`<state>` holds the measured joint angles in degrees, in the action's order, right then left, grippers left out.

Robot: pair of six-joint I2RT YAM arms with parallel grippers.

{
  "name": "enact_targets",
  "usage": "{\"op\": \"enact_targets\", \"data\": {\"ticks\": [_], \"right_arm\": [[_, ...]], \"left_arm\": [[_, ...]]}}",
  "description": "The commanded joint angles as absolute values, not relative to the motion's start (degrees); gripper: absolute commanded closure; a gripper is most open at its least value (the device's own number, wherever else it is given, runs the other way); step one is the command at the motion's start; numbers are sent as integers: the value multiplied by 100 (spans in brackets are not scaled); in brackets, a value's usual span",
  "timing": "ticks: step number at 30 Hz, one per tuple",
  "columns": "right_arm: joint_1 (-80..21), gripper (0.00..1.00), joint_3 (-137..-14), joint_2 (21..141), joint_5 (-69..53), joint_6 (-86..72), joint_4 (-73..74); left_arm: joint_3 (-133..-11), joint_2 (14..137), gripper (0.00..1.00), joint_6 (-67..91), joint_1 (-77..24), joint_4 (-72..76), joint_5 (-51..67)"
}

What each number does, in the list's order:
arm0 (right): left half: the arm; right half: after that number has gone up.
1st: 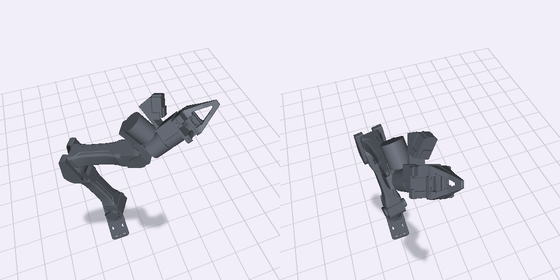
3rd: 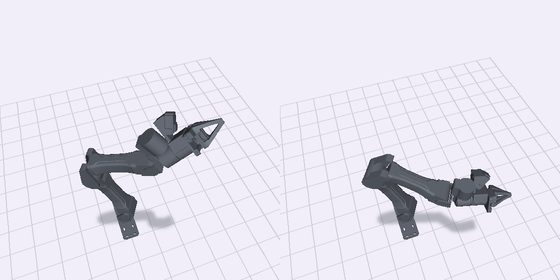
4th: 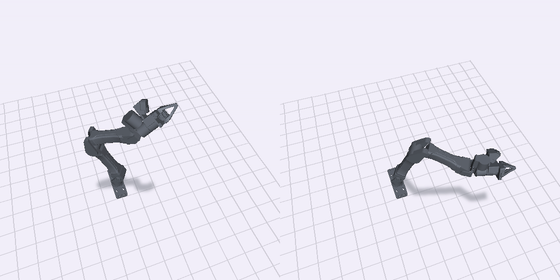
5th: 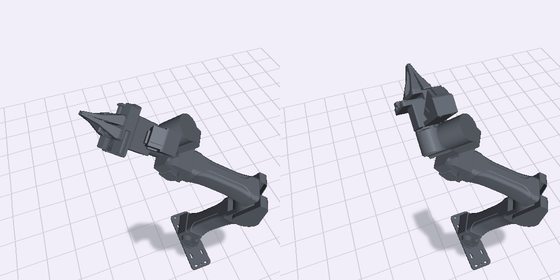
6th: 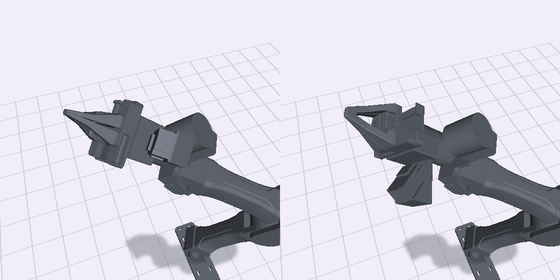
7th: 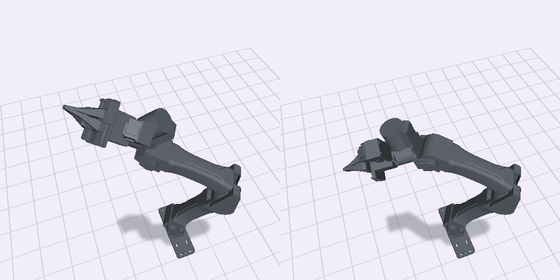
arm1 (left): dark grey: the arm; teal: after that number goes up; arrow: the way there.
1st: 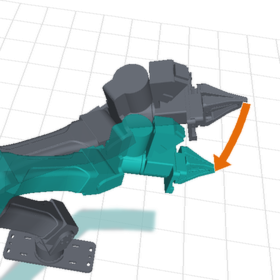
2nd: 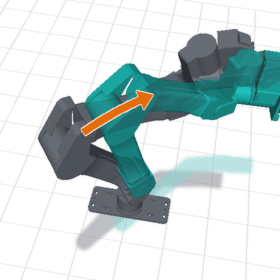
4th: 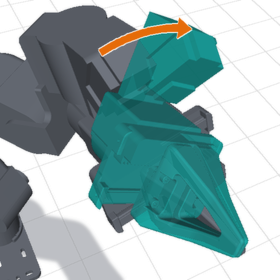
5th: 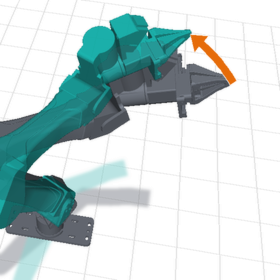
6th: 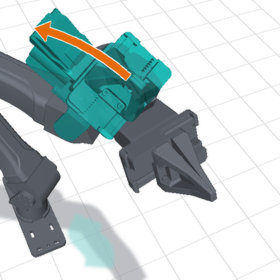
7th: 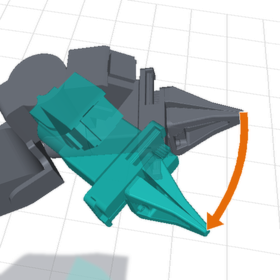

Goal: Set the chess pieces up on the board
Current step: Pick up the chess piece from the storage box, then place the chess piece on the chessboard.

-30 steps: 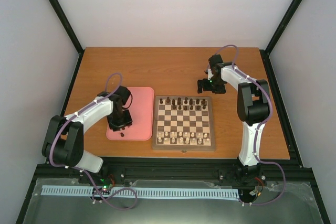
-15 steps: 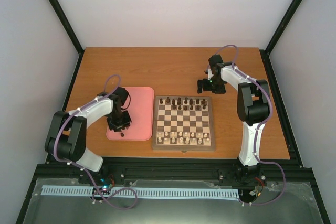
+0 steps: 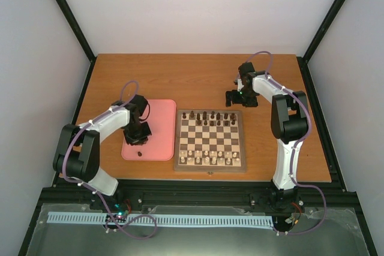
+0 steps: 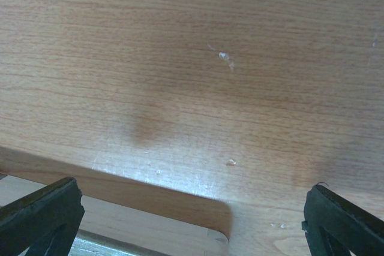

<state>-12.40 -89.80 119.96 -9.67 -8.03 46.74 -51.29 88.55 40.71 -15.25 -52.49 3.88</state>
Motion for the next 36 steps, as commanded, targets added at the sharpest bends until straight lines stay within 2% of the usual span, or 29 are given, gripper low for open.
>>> {"op": "enact_targets", "data": {"ticks": [1,6,18,25,29,36], "right_arm": [[-1229,0,-9010,12053,-904,-777,4675],[-1228,0,-9014,12059,-909,-786,4660],[-1230,0,-9057,12085,-912,-780,4683],[-1228,0,-9085,12111,-901,-774,4694],[-1226,0,-9108,12136,-892,-765,4706],[-1225,0,-9132,12173,-905,-762,4706]], "left_arm": [[-5787,8751,99,3936,-1489,-5459,647],[-6792,8858,96,3742,-1877,-5977,756],[-9028,10619,99,3279,-3473,-6495,827],[-9707,11250,99,3173,-3674,-6472,908],[-9904,11544,93,3079,-3780,-6464,869],[-10131,11919,93,2981,-3874,-6434,820]]}}
